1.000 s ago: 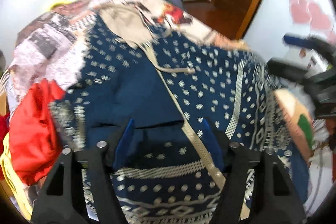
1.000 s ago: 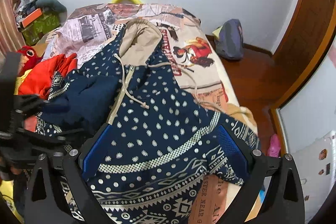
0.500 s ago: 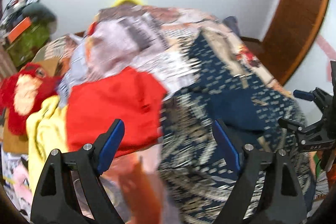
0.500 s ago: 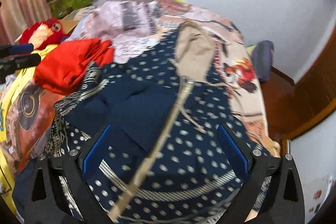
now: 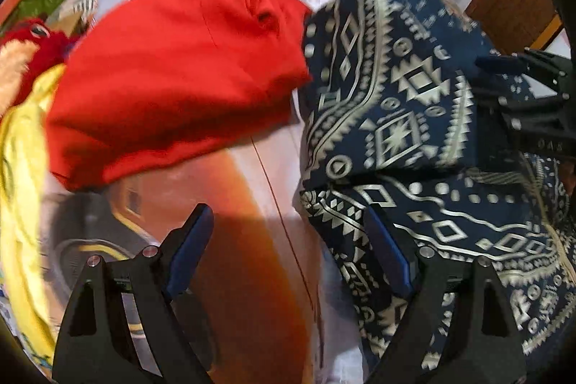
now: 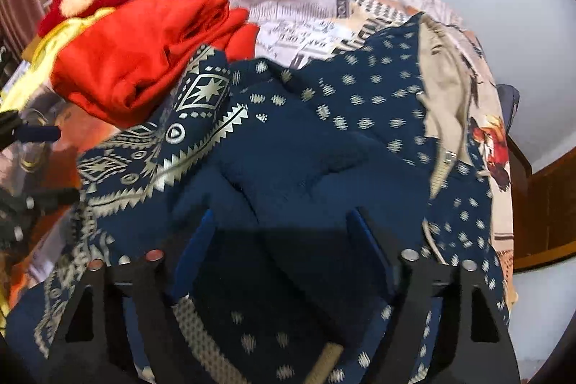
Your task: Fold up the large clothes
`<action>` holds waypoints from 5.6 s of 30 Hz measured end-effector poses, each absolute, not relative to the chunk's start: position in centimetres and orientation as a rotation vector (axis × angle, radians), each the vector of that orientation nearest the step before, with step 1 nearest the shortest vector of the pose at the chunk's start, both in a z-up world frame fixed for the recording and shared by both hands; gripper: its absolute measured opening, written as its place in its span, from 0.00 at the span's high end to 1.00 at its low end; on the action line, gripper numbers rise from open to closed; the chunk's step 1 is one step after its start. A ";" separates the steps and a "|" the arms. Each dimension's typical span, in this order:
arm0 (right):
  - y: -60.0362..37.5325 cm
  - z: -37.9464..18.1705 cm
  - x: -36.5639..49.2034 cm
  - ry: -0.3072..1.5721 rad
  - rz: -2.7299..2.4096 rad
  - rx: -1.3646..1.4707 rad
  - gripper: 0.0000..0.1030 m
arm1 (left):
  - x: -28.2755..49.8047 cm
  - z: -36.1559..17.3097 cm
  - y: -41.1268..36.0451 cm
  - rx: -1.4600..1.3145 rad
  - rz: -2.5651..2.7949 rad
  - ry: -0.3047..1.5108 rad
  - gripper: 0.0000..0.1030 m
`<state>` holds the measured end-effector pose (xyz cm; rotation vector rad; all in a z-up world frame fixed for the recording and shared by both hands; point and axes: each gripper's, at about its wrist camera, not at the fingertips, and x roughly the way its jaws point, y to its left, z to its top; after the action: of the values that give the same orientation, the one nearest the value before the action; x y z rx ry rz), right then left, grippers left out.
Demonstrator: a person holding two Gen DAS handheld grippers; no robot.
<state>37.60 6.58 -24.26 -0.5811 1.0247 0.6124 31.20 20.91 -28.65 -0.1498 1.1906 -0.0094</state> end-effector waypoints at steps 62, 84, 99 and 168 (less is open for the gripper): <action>-26.1 -19.7 35.5 1.097 0.225 0.178 0.79 | 29.4 -25.9 17.6 -0.059 0.290 1.114 0.13; -35.4 -16.8 31.6 0.926 0.053 0.273 0.48 | 33.3 -12.1 6.3 -0.086 -0.002 0.810 0.13; -42.0 -29.4 33.2 1.104 -0.040 0.792 0.45 | 36.8 -18.8 2.0 0.000 -0.039 0.943 0.13; -22.8 -15.5 34.5 0.980 0.364 0.096 0.59 | 35.8 -14.4 -1.5 0.185 -0.178 0.832 0.13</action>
<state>34.54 -22.82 -15.52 0.0959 0.9796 0.3643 35.80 -1.48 -14.43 0.1847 0.8318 -0.1778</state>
